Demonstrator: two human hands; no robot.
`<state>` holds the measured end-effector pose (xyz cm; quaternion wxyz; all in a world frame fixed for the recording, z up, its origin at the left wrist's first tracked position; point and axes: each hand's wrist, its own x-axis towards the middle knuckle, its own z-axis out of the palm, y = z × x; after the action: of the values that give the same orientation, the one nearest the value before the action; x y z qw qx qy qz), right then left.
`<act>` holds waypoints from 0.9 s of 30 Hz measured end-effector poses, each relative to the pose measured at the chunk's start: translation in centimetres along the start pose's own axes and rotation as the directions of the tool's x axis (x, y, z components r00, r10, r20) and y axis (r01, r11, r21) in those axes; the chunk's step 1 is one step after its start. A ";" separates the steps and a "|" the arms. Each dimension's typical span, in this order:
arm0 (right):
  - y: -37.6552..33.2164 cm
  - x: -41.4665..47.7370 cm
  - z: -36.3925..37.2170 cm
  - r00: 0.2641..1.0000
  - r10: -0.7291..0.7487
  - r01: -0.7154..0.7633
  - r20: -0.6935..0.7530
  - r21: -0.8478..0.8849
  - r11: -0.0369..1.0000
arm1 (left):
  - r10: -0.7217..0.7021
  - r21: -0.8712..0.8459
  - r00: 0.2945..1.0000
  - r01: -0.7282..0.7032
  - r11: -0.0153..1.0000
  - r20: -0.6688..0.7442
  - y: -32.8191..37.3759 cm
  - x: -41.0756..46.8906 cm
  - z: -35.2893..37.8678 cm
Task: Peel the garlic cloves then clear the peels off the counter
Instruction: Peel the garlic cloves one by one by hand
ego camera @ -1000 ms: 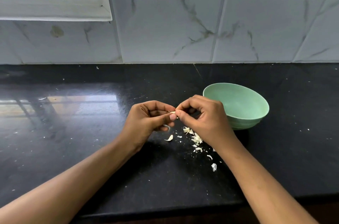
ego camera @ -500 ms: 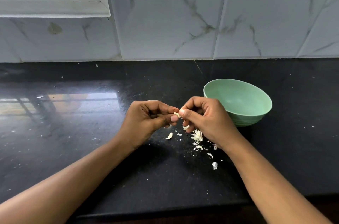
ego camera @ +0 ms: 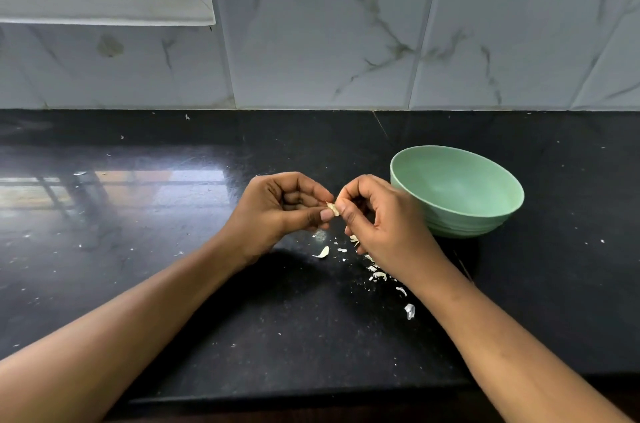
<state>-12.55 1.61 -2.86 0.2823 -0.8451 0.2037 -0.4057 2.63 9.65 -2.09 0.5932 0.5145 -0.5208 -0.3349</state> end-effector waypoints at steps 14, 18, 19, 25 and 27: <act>-0.3 0.2 0.3 0.996 -0.085 0.084 -0.010 -0.104 0.991 | -0.024 -0.053 1.000 0.024 0.998 -0.004 -0.1 0.2 -0.1; -0.1 0.2 0.0 0.994 -0.075 0.065 -0.074 -0.126 0.990 | -0.017 -0.041 0.999 0.018 0.999 0.028 -0.1 0.1 0.1; 0.0 0.1 -0.2 0.993 -0.072 0.058 -0.093 -0.147 0.987 | -0.021 -0.043 1.000 0.022 0.999 0.022 -0.2 0.1 0.1; 0.6 -0.2 -1.7 0.994 0.006 -0.017 -0.106 -0.098 0.995 | -0.053 -0.039 0.998 0.054 0.998 0.014 -0.2 0.2 0.1; 0.6 -0.2 -2.0 0.998 0.036 -0.040 -0.060 -0.069 0.997 | -0.051 -0.031 0.999 0.051 0.998 0.007 -0.2 0.2 0.1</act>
<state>-14.39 0.67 -2.34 0.2541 -0.8382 0.2419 -0.4175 2.63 9.36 -2.24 0.5907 0.5172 -0.5040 -0.3599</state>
